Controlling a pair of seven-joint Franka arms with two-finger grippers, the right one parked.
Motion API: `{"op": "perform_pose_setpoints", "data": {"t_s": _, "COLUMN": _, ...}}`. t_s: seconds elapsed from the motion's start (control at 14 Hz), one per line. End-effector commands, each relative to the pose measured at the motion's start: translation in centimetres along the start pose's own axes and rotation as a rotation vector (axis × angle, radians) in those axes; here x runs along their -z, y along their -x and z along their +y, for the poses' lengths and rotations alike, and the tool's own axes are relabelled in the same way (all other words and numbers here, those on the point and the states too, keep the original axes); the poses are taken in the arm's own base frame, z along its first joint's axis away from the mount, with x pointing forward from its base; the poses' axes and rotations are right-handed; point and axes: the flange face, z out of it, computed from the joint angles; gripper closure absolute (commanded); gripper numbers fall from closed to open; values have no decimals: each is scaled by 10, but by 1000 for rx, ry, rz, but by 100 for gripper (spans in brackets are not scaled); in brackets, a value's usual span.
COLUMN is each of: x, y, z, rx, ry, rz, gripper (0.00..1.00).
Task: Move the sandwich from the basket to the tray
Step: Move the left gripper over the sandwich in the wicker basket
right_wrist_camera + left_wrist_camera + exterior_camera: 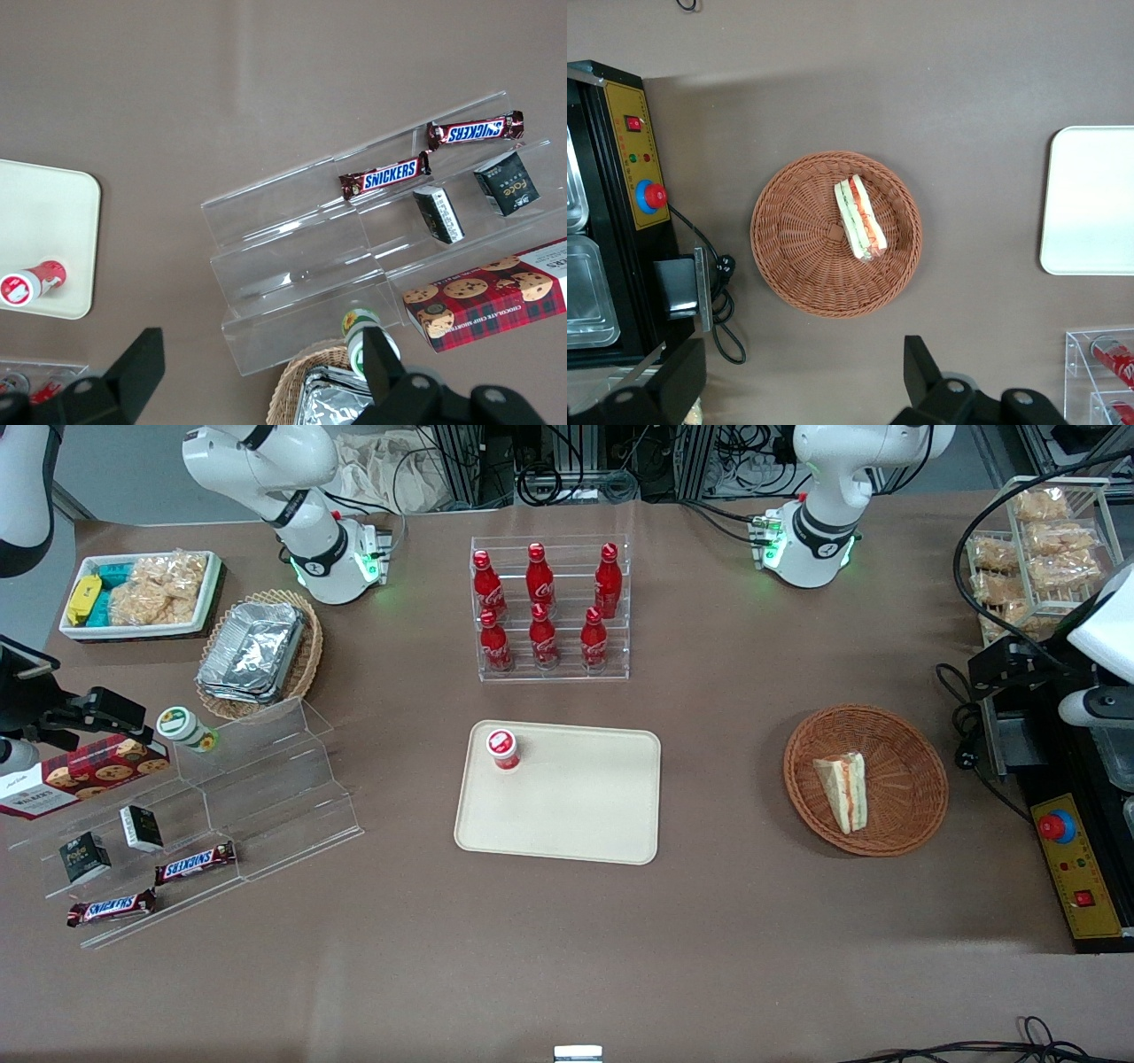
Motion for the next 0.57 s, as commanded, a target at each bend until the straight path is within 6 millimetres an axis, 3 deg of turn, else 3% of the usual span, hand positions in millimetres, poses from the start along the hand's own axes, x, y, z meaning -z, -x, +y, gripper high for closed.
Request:
{"op": "perform_pose_setpoints", "data": {"t_s": 0.0, "x": 6, "y": 9, "z": 3, "rx": 53, "ry": -4, "rz": 19, "gripper": 0}}
{"op": "perform_pose_setpoints", "data": {"t_s": 0.29, "x": -4, "y": 3, "z": 6, "rx": 126, "ry": -6, "rz": 0, "gripper": 0}}
{"op": "perform_pose_setpoints", "data": {"t_s": 0.5, "x": -45, "y": -16, "z": 6, "rx": 143, "ry": -15, "rz": -69, "gripper": 0}}
